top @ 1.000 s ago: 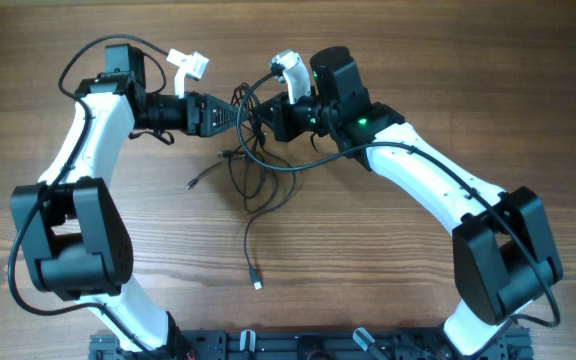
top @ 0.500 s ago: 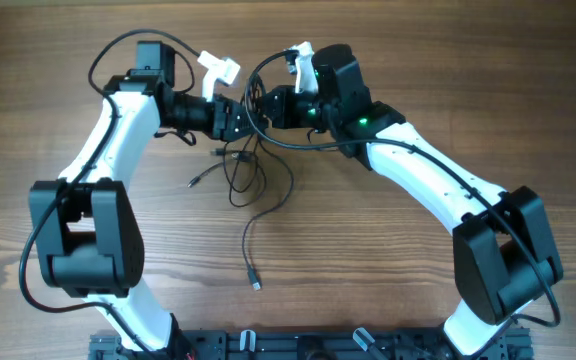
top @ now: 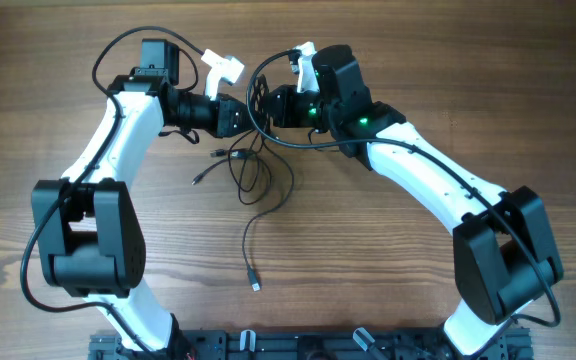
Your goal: Untangle cables
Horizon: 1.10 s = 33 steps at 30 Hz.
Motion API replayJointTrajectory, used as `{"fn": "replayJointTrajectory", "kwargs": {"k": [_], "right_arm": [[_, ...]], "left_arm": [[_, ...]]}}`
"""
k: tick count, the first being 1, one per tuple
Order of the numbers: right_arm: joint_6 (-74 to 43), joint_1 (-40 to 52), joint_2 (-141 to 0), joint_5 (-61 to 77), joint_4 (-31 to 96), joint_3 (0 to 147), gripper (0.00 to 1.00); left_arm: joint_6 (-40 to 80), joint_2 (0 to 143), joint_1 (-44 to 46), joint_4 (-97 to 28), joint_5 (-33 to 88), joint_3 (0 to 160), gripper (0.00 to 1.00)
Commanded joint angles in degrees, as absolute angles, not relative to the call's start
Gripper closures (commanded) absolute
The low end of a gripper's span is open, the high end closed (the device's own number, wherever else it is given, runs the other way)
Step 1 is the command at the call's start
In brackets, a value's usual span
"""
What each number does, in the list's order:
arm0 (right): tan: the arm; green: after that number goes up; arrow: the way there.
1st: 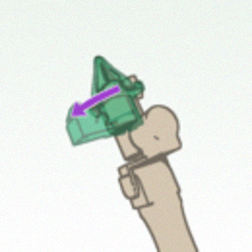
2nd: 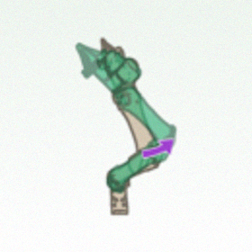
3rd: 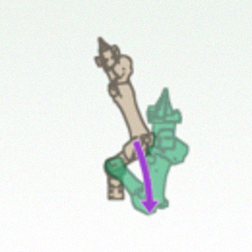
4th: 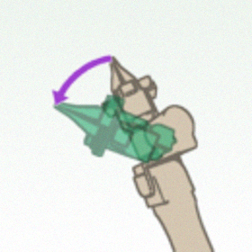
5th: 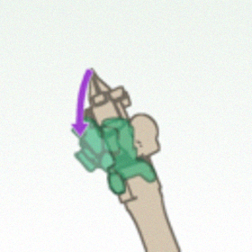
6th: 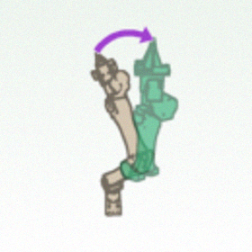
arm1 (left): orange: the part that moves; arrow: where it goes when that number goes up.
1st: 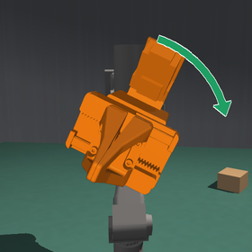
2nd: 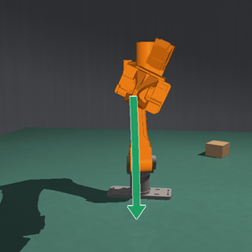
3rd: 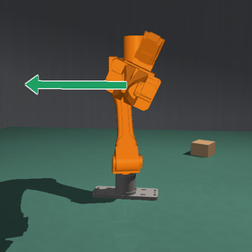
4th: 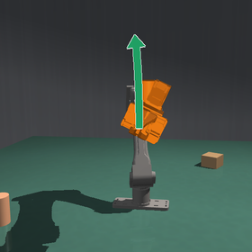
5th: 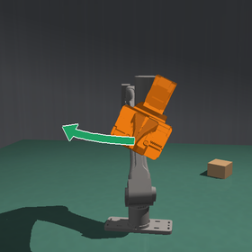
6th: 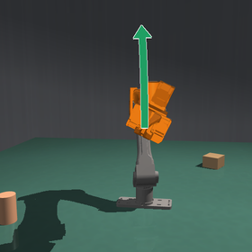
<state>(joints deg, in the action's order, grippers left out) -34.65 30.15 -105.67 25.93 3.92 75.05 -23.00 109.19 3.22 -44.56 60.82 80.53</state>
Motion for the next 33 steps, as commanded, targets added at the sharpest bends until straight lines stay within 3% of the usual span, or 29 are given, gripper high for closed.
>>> {"fn": "replayJointTrajectory", "kwargs": {"k": [1, 12, 19, 33], "right_arm": [[-34.4, 30.0, -105.2, 22.0, 5.9, 75.3, 0.96], [-28.3, 30.0, -105.7, 13.4, 14.3, 75.3, 0.96], [-26.8, 29.8, -105.7, -3.8, 21.6, 75.3, 0.96], [-25.5, 21.7, -105.7, -4.3, 28.9, 75.3, 0.96]], "left_arm": [[-23.1, 109.5, 3.5, -44.3, 58.6, 80.6, 0.96], [-20.6, 109.5, 0.2, -44.3, 58.6, 80.6, 0.96], [-20.0, 109.5, -2.3, -44.4, 58.4, 80.6, 0.96], [-17.5, 109.5, -7.3, -44.4, 58.4, 80.6, 0.96]]}}
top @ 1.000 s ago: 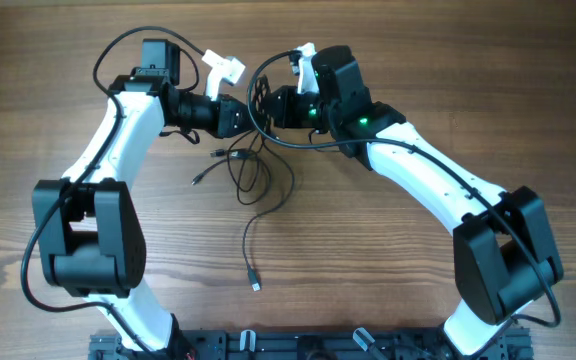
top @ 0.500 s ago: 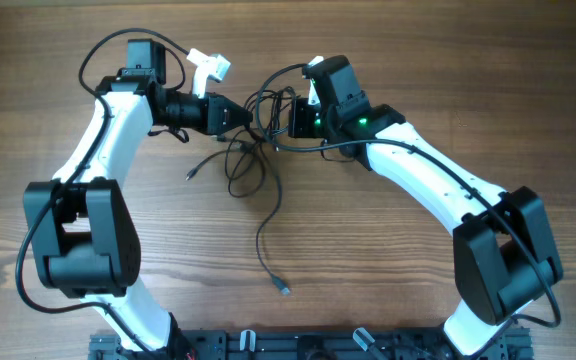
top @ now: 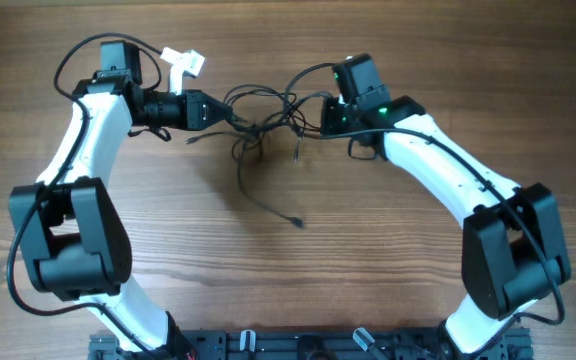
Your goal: Untangle cables
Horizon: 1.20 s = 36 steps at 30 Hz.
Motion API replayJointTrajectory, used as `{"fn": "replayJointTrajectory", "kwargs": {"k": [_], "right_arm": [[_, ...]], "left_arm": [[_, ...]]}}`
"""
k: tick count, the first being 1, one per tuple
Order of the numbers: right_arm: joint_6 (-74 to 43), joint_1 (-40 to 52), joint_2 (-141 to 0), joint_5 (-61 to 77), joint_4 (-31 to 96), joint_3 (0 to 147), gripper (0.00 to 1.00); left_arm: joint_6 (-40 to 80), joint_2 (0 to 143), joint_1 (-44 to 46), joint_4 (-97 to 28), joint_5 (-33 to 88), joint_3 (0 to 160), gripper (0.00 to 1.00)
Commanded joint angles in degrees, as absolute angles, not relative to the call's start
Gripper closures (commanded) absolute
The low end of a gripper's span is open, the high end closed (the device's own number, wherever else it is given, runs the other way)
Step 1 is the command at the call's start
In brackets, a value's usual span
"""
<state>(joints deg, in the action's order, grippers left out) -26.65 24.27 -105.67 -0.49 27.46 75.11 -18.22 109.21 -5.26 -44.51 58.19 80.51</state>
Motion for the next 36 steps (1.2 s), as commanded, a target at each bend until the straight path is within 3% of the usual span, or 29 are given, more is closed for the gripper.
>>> {"fn": "replayJointTrajectory", "kwargs": {"k": [1, 10, 14, 20, 29, 32, 36], "right_arm": [[-25.5, 20.9, -105.7, -4.3, 29.6, 75.3, 0.96], [-25.5, 13.0, -105.7, 0.6, 34.9, 75.3, 0.96], [-25.5, 8.0, -105.7, 15.4, 35.0, 75.3, 0.96], [-15.3, -0.9, -105.7, 58.8, 31.0, 75.3, 0.96], [-12.1, -8.1, -105.7, 76.5, 30.9, 75.3, 0.96], [-8.5, -8.6, -105.7, 81.6, 30.7, 75.3, 0.96], [-7.6, -8.6, -105.7, 82.8, 30.7, 75.3, 0.96]], "left_arm": [[-17.5, 109.5, -7.5, -44.4, 58.4, 80.6, 0.96], [-17.1, 109.5, -8.5, -44.5, 56.5, 80.6, 0.96], [-17.0, 109.5, -8.5, -44.5, 56.2, 80.6, 0.96], [-16.5, 109.5, -8.5, -44.3, 55.6, 80.6, 0.96], [-15.6, 109.5, -8.5, -44.1, 52.7, 80.6, 0.96], [-8.8, 109.5, -8.5, -42.3, 44.2, 80.6, 0.96], [14.0, 109.5, -8.5, -40.9, 16.8, 80.5, 0.96]]}}
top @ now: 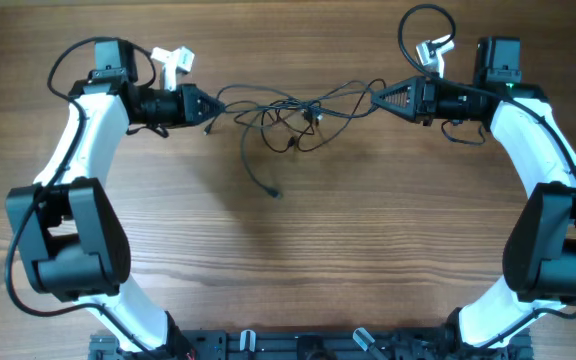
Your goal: Untangle cables
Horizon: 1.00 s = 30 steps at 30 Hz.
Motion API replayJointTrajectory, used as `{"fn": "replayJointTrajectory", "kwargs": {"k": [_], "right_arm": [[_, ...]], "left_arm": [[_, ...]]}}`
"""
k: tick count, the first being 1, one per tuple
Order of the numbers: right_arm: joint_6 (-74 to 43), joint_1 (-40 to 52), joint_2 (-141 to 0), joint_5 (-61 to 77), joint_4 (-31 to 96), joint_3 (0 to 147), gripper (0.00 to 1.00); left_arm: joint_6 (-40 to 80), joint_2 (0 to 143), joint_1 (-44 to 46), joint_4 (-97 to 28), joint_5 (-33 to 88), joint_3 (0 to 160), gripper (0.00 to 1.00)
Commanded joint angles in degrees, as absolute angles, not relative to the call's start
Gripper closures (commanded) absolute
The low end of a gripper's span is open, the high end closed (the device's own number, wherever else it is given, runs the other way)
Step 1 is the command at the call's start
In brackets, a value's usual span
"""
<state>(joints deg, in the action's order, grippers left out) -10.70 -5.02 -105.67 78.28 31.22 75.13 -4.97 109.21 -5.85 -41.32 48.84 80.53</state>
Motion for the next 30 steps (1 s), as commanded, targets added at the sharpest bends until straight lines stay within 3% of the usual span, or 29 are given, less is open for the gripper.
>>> {"fn": "replayJointTrajectory", "kwargs": {"k": [1, 6, 8, 10, 12, 15, 17, 22, 25, 28, 30], "right_arm": [[-7.6, -8.6, -105.7, 82.8, 30.7, 75.3, 0.96], [-8.2, -8.6, -105.7, 78.5, 31.4, 75.3, 0.96], [-8.1, -8.5, -105.7, 75.2, 33.6, 75.3, 0.96], [-7.8, -8.3, -105.7, 73.5, 35.0, 75.3, 0.96], [-7.6, -7.9, -105.7, 73.1, 35.7, 75.3, 0.96], [-7.7, -7.2, -105.7, 73.0, 35.4, 75.3, 0.96], [-7.7, -7.1, -105.7, 73.0, 35.4, 75.3, 0.96], [-7.7, -7.0, -105.7, 73.0, 35.4, 75.3, 0.96], [-7.7, -7.0, -105.7, 73.0, 35.4, 75.3, 0.96], [-7.7, -7.0, -105.7, 73.0, 35.4, 75.3, 0.96], [-7.7, -7.0, -105.7, 73.0, 35.4, 75.3, 0.96]], "left_arm": [[18.0, 109.5, -8.5, -41.4, 11.9, 80.5, 0.96], [23.4, 109.5, -8.5, -41.8, 4.1, 79.6, 0.94], [23.4, 109.5, -8.5, -41.5, 5.5, 79.6, 0.73], [20.8, 109.5, -8.4, -40.8, 11.8, 79.6, 0.66], [13.3, 109.6, -7.9, -39.7, 22.6, 79.6, 0.59], [-9.5, 109.6, -4.7, -41.5, 44.3, 79.6, 0.36], [-19.9, 109.6, -2.3, -44.6, 50.1, 79.6, 0.3], [-35.7, 109.6, 8.1, -49.8, 50.9, 79.6, 0.28], [-35.7, 109.6, 14.2, -47.6, 49.8, 79.6, 0.21], [-34.4, 109.6, 19.7, -44.0, 45.3, 79.6, 0.21], [-25.0, 109.6, 22.6, -39.1, 37.9, 79.6, 0.16]]}}
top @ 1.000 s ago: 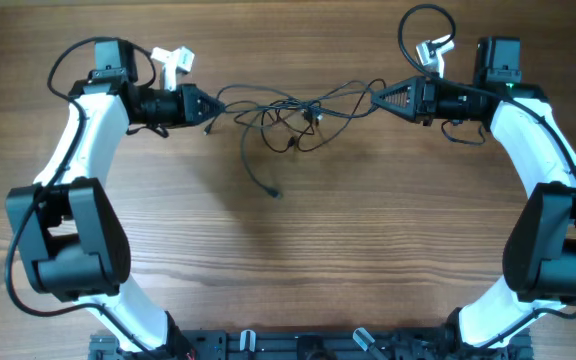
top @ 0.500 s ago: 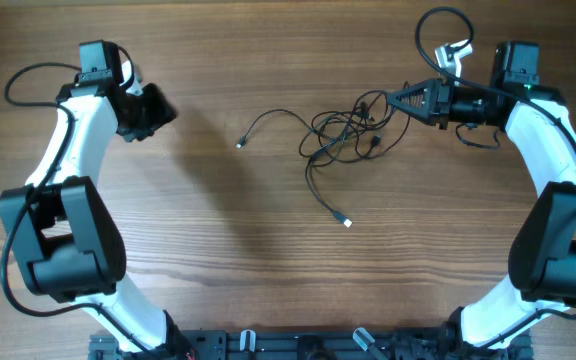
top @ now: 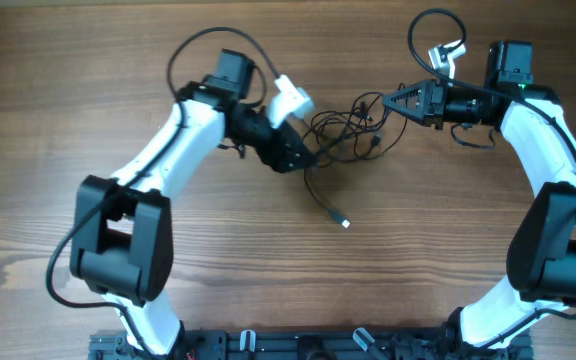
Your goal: Untangle cables
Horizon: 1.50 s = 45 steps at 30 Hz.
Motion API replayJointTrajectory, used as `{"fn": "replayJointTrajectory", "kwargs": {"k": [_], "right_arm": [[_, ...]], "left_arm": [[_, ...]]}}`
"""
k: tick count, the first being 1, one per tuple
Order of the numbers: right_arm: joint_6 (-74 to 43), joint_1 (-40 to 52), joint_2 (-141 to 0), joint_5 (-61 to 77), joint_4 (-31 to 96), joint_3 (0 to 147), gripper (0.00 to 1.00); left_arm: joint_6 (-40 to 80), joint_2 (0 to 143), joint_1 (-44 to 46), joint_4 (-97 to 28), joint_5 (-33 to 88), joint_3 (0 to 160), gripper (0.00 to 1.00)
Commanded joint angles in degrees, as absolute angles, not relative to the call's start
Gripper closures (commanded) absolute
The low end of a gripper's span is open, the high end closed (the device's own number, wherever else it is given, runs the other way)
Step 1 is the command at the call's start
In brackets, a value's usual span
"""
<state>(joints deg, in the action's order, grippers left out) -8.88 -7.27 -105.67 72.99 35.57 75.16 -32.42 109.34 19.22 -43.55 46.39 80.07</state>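
A knot of thin black cables (top: 350, 122) lies at the back of the wooden table, right of the middle. My left gripper (top: 306, 162) points down and to the right at the knot's left edge and is shut on a cable there. From that spot one strand runs down to a loose plug end (top: 343, 222). At the knot's right edge my right gripper (top: 385, 100) points left and is shut on another strand. The loops between the two grippers hang slack and bunched.
The left arm (top: 168, 150) reaches diagonally across the left half of the table (top: 268, 290). The right arm (top: 548, 130) curves along the right edge. Each arm's own black wiring loops above its wrist at the back.
My left gripper has moved from the far left to just left of the knot, still shut on its strand. The stretched cables have gone slack and bunched towards the right gripper. The loose plug lies further right.
Both grippers were first close together at the back middle, holding the tangle. Then they stood apart with the cables spread between them, then wide apart with the strands pulled long. Now the left one is near the right one again and the cables are bunched.
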Motion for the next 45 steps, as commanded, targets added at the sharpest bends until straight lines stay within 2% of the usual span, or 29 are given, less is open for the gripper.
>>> {"fn": "replayJointTrajectory", "kwargs": {"k": [1, 4, 11, 13, 14, 15, 16, 17, 18, 20, 22, 26, 30, 37, 40, 43, 45], "right_arm": [[-7.7, -7.0, -105.7, 73.0, 35.4, 75.3, 0.96], [-7.7, -7.0, -105.7, 73.0, 35.4, 75.3, 0.96], [-7.7, -6.9, -105.7, 72.7, 35.5, 75.3, 0.96], [-8.1, -6.9, -105.7, 71.4, 35.7, 75.3, 0.96], [-8.1, -6.9, -105.7, 71.0, 35.7, 75.3, 0.95], [-8.1, -6.9, -105.7, 70.7, 35.8, 75.3, 0.96], [-8.1, -6.9, -105.7, 70.7, 35.7, 75.3, 0.95], [-8.1, -6.9, -105.7, 70.7, 35.7, 75.3, 0.96], [-8.1, -6.9, -105.7, 70.5, 35.7, 75.3, 0.96], [-8.1, -6.9, -105.7, 70.4, 35.8, 75.3, 0.95], [-8.1, -6.9, -105.7, 70.2, 35.9, 75.3, 0.95], [-8.1, -6.9, -105.7, 69.5, 36.1, 75.3, 0.95], [-8.1, -6.9, -105.7, 67.5, 36.8, 75.3, 0.96], [-8.1, -6.9, -105.7, 67.3, 37.2, 75.3, 0.95], [-9.2, -6.9, -105.7, 67.2, 37.1, 75.3, 0.95], [-9.2, -6.6, -105.7, 67.2, 37.2, 75.3, 0.95], [-9.2, -6.2, -105.7, 67.2, 37.1, 75.3, 0.95]], "left_arm": [[-22.1, 109.7, 23.2, -37.7, 35.4, 79.6, 0.16], [-13.8, 110.0, 25.4, -33.7, 25.7, 79.6, 0.16], [-11.5, 113.9, 26.5, -31.0, 23.9, 79.5, 0.18], [-11.5, 114.6, 26.5, -30.8, 19.9, 79.5, 0.32], [-11.3, 114.7, 26.5, -30.8, 17.7, 79.5, 0.53], [-9.3, 114.7, 26.5, -30.5, 14.7, 79.5, 0.81], [-7.3, 114.7, 26.5, -30.3, 12.8, 79.5, 0.91], [-5.0, 114.7, 26.5, -29.8, 10.3, 79.5, 0.9], [-4.0, 114.7, 26.5, -29.5, 9.1, 79.5, 0.75], [-3.8, 114.7, 26.5, -29.5, 8.7, 79.5, 0.65], [-3.8, 114.7, 26.5, -29.5, 8.7, 79.5, 0.47], [3.7, 114.7, 25.8, -29.3, 1.1, 79.5, 0.45], [5.6, 114.7, 24.6, -29.3, 0.8, 79.5, 0.43], [12.6, 114.7, 22.2, -28.9, 3.4, 79.5, 0.29], [12.4, 114.7, 22.3, -28.6, 7.4, 79.5, 0.29], [12.4, 115.3, 22.4, -28.4, 8.1, 79.5, 0.35], [12.4, 116.4, 22.4, -28.0, 8.1, 79.5, 0.34]]}}
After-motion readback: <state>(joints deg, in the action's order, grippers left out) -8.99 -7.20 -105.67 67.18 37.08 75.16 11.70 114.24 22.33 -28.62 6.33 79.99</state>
